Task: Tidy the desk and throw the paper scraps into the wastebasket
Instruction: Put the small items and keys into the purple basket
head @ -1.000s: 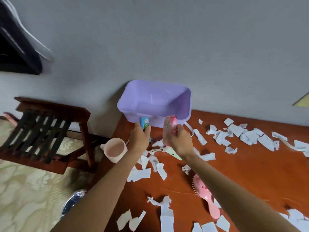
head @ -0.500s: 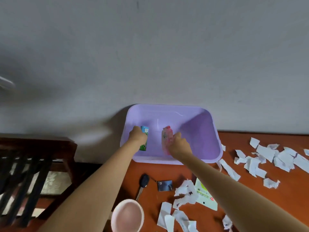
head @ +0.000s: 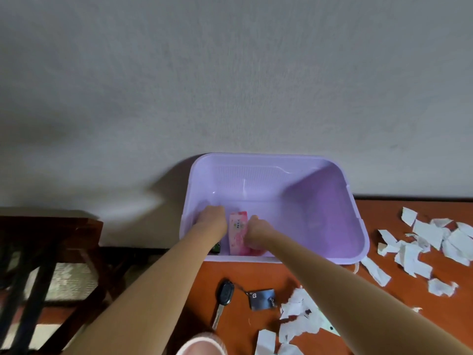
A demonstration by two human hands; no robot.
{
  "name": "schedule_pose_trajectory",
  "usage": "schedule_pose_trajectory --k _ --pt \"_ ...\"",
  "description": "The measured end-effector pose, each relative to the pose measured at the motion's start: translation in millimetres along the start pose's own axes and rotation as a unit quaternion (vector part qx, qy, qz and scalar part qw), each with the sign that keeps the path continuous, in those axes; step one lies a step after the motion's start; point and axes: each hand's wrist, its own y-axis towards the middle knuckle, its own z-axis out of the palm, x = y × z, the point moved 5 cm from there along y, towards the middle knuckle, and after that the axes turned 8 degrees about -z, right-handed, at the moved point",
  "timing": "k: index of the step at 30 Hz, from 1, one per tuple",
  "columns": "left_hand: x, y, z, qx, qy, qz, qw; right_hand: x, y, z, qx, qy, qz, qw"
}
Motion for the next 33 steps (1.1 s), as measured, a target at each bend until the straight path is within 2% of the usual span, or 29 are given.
schedule_pose_trajectory --k 4,8,20,23,25,29,33 --pt "-1 -11 -8 -0.027 0.027 0.011 0.999 2 -4 -10 -0.043 -0.034 -0.038 0.998" --pt "0 -15 -11 -0.042 0.042 0.032 0.998 6 -7 -10 -0.019 -0.038 -0.078 0.996" --pt "3 -10 -10 -0.016 0.011 0.056 0.998 15 -5 -11 0.019 0.024 -0.095 0.995" --pt "3 -16 -13 -0.013 -0.001 0.048 0.999 13 -10 -13 0.015 0.001 -0.104 0.994" --pt "1 -25 -19 -0.037 -0.017 0.047 0.998 12 -17 -18 -0.007 -0.013 -0.107 0.994" --pt "-14 -60 -38 -0.123 -0.063 0.060 0.989 0 -44 -38 -0.099 0.057 -0.105 0.988" --pt "-25 -106 -45 -0.205 -0.143 0.057 0.967 -18 -93 -59 -0.227 0.164 -0.129 0.951"
